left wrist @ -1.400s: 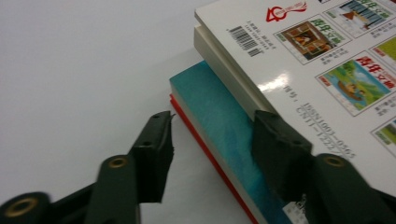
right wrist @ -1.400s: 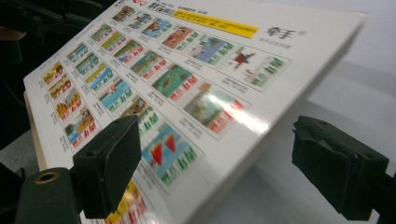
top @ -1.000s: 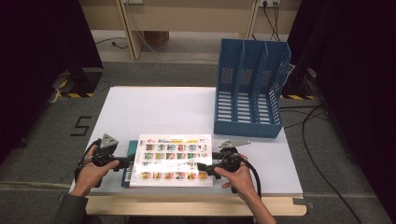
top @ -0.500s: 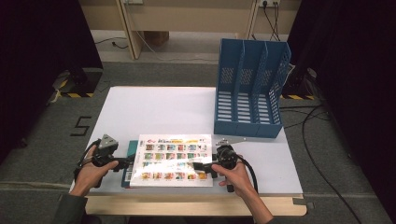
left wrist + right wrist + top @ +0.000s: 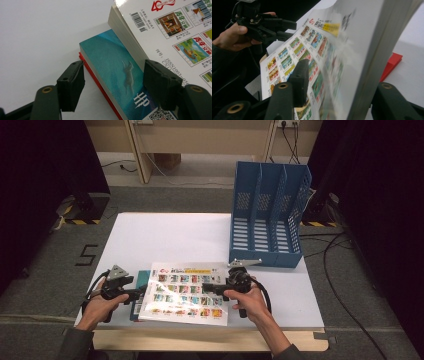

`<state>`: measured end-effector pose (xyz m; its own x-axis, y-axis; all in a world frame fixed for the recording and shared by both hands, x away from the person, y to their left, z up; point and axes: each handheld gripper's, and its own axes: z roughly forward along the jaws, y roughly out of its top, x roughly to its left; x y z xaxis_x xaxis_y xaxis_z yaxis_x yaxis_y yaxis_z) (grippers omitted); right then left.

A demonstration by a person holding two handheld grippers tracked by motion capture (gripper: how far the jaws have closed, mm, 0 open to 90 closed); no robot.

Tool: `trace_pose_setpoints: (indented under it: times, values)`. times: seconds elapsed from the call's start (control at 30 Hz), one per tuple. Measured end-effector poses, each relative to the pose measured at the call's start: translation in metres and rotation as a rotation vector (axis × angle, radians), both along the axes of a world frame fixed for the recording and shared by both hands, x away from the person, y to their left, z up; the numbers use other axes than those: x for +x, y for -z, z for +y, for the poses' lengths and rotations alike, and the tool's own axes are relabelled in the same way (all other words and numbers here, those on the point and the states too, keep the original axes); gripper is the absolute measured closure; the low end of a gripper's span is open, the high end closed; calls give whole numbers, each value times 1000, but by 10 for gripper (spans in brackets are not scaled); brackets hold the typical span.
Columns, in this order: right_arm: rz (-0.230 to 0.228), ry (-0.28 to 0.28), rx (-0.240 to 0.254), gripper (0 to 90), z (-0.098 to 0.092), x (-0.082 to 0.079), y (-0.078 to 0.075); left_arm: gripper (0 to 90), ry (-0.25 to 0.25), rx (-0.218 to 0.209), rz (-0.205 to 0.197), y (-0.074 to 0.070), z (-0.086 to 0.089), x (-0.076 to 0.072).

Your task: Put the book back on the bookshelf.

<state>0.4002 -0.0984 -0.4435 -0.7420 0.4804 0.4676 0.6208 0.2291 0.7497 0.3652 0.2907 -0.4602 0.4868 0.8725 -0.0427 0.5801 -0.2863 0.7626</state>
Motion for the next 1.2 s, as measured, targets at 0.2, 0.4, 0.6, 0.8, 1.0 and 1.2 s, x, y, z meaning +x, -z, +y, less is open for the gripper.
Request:
trace_pose_setpoints:
  times: [0.2, 0.4, 0.6, 0.8, 1.0, 1.2]
  values:
    - [0, -15, -12, 707, -1, 8, -10, 219, -28, -23, 4, 3, 4, 3]
    - [-22, -20, -30, 722, 2, 13, -17, 217, -23, -25, 6, 4, 5, 3]
    - [-58, -33, -31, 729, 2, 18, -42, 147, -49, -42, -25, 5, 14, 6]
    - [-100, -54, -90, 730, -3, 17, -72, 148, -155, -75, -48, 7, 33, 11]
    - [-133, -58, -163, 730, -12, 15, -102, 148, -230, -108, -29, 17, 50, 15]
    - [-171, -51, -230, 731, -22, 11, -131, 149, -217, 40, 56, 38, 50, 21]
